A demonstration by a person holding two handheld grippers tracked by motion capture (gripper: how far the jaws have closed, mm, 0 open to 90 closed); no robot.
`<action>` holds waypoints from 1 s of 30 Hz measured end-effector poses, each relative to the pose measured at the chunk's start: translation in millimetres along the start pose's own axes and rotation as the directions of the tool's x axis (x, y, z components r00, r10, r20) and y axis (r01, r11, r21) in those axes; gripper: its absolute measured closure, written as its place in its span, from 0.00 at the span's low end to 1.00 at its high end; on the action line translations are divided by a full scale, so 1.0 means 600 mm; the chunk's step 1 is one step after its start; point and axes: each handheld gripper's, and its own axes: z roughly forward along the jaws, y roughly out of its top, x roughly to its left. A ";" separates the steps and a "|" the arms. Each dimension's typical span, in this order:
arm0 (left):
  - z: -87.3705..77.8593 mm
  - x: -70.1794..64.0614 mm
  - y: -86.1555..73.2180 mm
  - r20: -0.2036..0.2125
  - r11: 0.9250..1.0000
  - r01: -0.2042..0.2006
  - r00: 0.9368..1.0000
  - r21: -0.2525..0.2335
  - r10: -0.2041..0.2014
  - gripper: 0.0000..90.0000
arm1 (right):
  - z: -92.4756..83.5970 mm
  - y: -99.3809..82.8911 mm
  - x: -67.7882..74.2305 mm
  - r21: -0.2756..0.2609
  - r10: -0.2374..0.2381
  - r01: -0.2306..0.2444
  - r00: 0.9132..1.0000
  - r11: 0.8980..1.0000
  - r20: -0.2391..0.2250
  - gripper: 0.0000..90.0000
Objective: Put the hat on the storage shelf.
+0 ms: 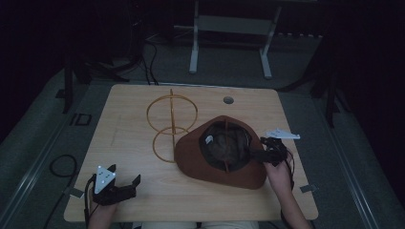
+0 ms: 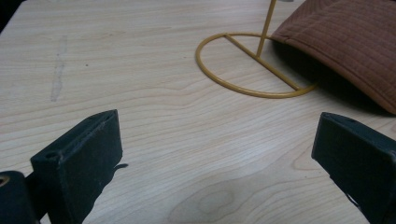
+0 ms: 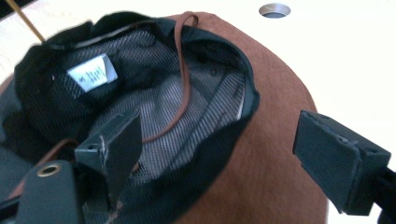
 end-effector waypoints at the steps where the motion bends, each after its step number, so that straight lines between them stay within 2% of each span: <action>1: 0.000 -0.001 0.000 0.002 1.000 -0.001 1.000 0.002 0.001 0.03 | 0.004 0.003 0.001 0.003 0.003 -0.003 1.000 1.000 0.010 0.17; 4: 0.000 -0.002 0.000 0.001 1.000 -0.005 1.000 0.001 0.005 0.03 | 0.017 0.010 0.004 0.012 -0.009 0.008 0.999 1.000 0.043 0.16; 5: 0.000 -0.003 0.001 0.000 1.000 -0.007 1.000 0.001 0.007 0.03 | 0.022 0.012 0.004 0.011 -0.006 0.006 0.999 1.000 0.031 0.15; 9: 0.002 -0.003 0.000 0.009 1.000 -0.011 1.000 0.012 0.011 0.03 | 0.044 0.018 0.004 0.032 -0.005 0.004 0.998 0.999 0.058 0.15; 12: 0.002 -0.004 0.000 0.005 1.000 -0.016 1.000 0.014 0.016 0.03 | 0.063 0.020 0.003 0.065 -0.022 0.016 0.996 0.998 0.091 0.15; 13: 0.002 -0.004 0.000 0.003 1.000 -0.018 1.000 0.016 0.017 0.03 | 0.070 0.021 0.003 0.082 -0.026 0.019 0.996 0.996 0.088 0.15; 16: 0.004 -0.005 0.000 0.007 1.000 -0.020 1.000 0.022 0.019 0.03 | 0.085 0.023 0.001 0.101 -0.046 0.035 0.992 0.994 0.117 0.17; 18: 0.004 -0.005 -0.001 0.014 0.999 -0.019 1.000 0.025 0.019 0.03 | 0.094 0.026 -0.003 0.125 -0.048 0.033 0.992 0.992 0.117 0.18; 20: 0.005 -0.005 0.000 0.016 1.000 -0.017 1.000 0.023 0.017 0.03 | 0.100 0.030 -0.005 0.143 -0.052 0.034 0.991 0.989 0.121 0.24; 22: 0.005 -0.005 0.000 0.016 1.000 -0.017 1.000 0.023 0.017 0.03 | 0.104 0.032 -0.006 0.147 -0.054 0.034 0.990 0.989 0.128 0.24; 23: 0.005 -0.004 -0.001 0.020 1.000 -0.015 1.000 0.022 0.015 0.03 | 0.109 0.035 -0.005 0.162 -0.063 0.040 0.988 0.986 0.139 0.29; 25: 0.004 -0.003 -0.001 0.018 1.000 -0.014 1.000 0.026 0.014 0.03 | 0.115 0.036 -0.003 0.174 -0.070 0.044 0.987 0.984 0.147 0.30; 27: 0.004 -0.003 -0.002 0.022 1.000 -0.010 1.000 0.028 0.009 0.03 | 0.122 0.035 0.000 0.186 -0.086 0.054 0.981 0.981 0.171 0.30; 30: 0.005 -0.003 -0.002 0.025 1.000 -0.009 1.000 0.030 0.009 0.03 | 0.128 0.033 0.003 0.199 -0.102 0.065 0.978 0.978 0.183 0.35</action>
